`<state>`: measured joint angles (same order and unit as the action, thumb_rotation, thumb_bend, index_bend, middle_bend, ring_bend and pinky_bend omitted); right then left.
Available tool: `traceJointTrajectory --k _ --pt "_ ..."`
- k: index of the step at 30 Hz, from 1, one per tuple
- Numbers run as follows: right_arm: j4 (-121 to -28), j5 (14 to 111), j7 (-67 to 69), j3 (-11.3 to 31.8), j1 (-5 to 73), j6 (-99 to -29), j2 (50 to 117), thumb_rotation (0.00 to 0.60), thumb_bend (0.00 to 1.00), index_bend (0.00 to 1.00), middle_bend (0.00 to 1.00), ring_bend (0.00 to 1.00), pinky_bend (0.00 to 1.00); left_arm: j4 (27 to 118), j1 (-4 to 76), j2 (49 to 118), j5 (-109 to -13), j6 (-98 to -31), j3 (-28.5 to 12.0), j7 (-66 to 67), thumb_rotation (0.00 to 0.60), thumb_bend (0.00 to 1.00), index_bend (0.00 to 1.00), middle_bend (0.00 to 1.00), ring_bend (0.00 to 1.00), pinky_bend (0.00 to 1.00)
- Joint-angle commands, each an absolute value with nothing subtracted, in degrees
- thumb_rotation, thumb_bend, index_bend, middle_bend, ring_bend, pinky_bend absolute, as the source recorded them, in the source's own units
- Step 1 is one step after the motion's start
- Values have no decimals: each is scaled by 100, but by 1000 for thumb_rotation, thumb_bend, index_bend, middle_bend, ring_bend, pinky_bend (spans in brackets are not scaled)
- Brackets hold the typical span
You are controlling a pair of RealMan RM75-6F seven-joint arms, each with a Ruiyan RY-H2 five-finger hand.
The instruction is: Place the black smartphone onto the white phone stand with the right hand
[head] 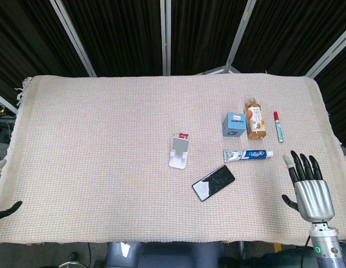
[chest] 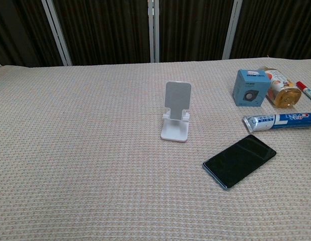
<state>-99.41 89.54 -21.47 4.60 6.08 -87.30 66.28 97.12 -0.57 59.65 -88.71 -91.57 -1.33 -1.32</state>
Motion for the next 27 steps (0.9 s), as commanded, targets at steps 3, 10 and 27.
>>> traceJointTrajectory --k 3,10,27 --pt "-9942 8958 -2157 452 610 -8721 6633 600 0 0 0 0 0 9706 -62 5964 -8868 -9158 -130 -135 600 0 0 0 0 0" --pt "-9907 8994 -2262 379 666 -8565 6698 600 0 0 0 0 0 9686 -44 5977 -8813 -9098 -139 -134 600 0 0 0 0 0" --pt "-9100 10051 -778 258 2831 -5769 7046 600 0 190 248 147 150 9678 83 6098 -8358 -8803 -292 196 600 0 0 0 0 0"
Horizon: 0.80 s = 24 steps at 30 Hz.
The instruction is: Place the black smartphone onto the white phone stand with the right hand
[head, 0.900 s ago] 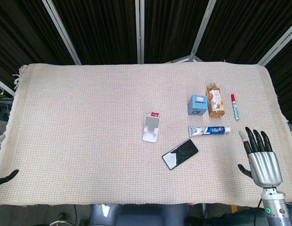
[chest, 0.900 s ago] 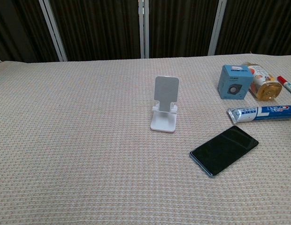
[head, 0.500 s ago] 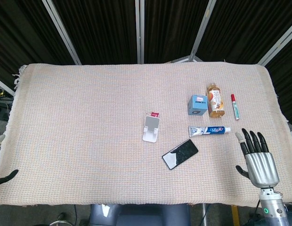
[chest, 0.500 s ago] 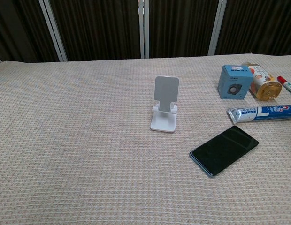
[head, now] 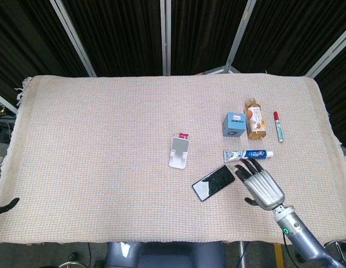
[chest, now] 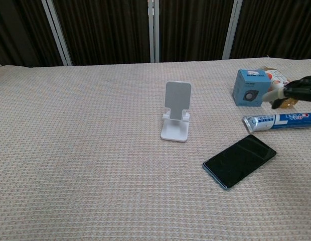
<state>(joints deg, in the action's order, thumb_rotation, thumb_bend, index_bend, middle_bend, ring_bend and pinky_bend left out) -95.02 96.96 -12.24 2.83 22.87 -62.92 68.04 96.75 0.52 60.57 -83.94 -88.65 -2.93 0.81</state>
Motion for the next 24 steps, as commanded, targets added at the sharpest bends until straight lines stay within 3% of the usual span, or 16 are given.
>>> traceJointTrajectory --k 1,24 --pt "-8974 10102 -739 269 2926 -5708 7123 600 0 200 254 152 150 9674 89 6114 -8331 -8782 -294 234 600 0 0 0 0 0" --pt "-7252 10470 -1443 96 3606 -5499 8484 600 0 226 277 193 170 9631 149 6237 -8085 -8649 -355 504 600 0 0 0 0 0"
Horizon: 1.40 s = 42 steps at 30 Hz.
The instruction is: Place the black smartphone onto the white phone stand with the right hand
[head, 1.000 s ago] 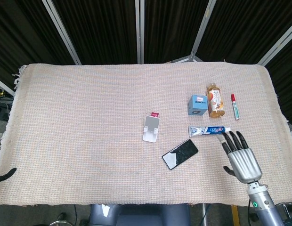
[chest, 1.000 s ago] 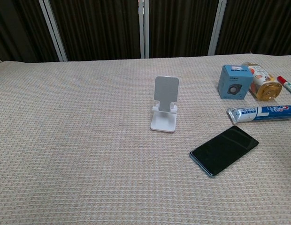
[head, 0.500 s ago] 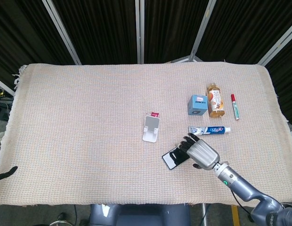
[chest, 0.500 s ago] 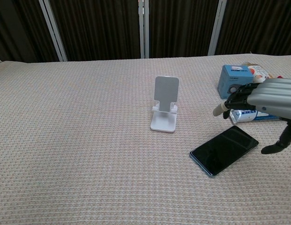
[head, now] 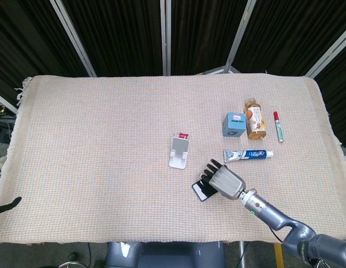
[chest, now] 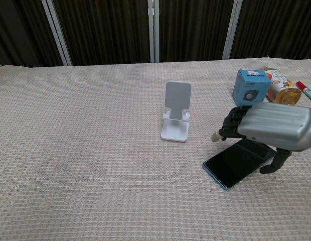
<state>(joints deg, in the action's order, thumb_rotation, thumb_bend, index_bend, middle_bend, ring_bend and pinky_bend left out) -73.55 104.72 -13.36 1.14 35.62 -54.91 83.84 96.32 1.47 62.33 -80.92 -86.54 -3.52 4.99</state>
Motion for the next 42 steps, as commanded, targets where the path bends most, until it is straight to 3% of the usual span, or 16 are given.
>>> traceJointTrajectory --k 1,15,18,22,24,33,42 --pt "-7206 10467 -1493 89 3621 -5483 8519 600 0 226 278 193 170 9630 151 6239 -8079 -8645 -356 505 600 0 0 0 0 0" --pt "-6575 10446 -1637 -120 3669 -5530 8916 600 0 249 297 218 171 9610 170 6250 -8016 -8599 -371 521 600 0 0 0 0 0" --pt "-6448 10449 -1574 -168 3693 -5561 8993 600 0 309 384 304 193 9608 179 6259 -7993 -8580 -376 538 600 0 0 0 0 0" --pt "-6314 10484 -1515 -193 3720 -5686 9066 600 63 438 565 506 236 9601 185 6267 -7977 -8568 -379 549 600 0 0 0 0 0" --pt "-6248 10546 -1479 -208 3731 -5824 9088 600 85 476 589 528 252 9598 188 6269 -7969 -8557 -378 551 600 0 0 0 0 0" --pt "-6347 10806 -1591 -165 3787 -6508 8824 600 88 500 598 538 268 9610 193 6239 -7969 -8546 -385 468 600 0 0 0 0 0" --pt "-7372 11010 -2891 299 4081 -6730 8108 600 87 504 590 539 287 9628 184 6179 -8023 -8560 -373 331 600 0 0 0 0 0"
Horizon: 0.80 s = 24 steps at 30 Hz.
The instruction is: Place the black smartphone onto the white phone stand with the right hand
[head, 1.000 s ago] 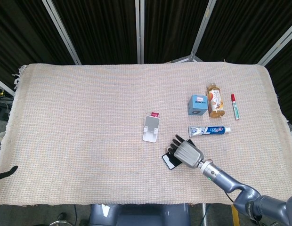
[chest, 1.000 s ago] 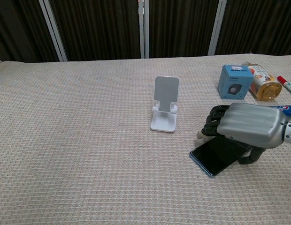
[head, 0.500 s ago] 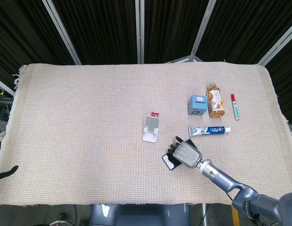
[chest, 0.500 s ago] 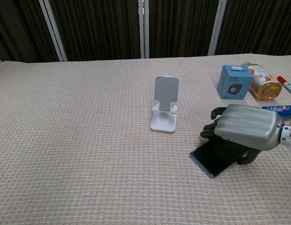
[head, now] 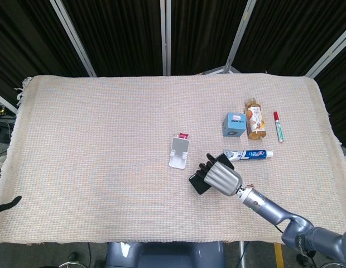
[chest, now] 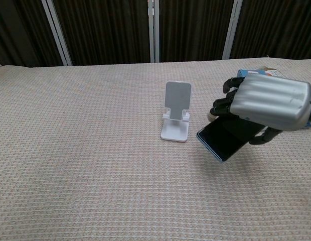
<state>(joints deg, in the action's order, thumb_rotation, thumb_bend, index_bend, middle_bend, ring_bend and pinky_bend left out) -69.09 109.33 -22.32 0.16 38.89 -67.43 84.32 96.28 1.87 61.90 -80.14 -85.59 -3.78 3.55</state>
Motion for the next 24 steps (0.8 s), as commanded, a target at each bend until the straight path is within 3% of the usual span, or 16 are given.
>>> traceJointTrajectory --k 1,11,24 --pt "-7466 10994 -3079 383 4125 -6692 8063 600 87 502 589 539 294 9626 183 6176 -8020 -8559 -374 320 600 0 0 0 0 0" --pt "-7634 11134 -5453 1163 4965 -5841 8088 600 89 517 578 537 302 9599 225 6121 -7847 -8397 -419 144 600 0 0 0 0 0" --pt "-6879 11296 -6972 1124 5581 -4939 8822 600 91 522 570 532 293 9245 331 6213 -7318 -8023 -549 104 600 0 0 0 0 0"
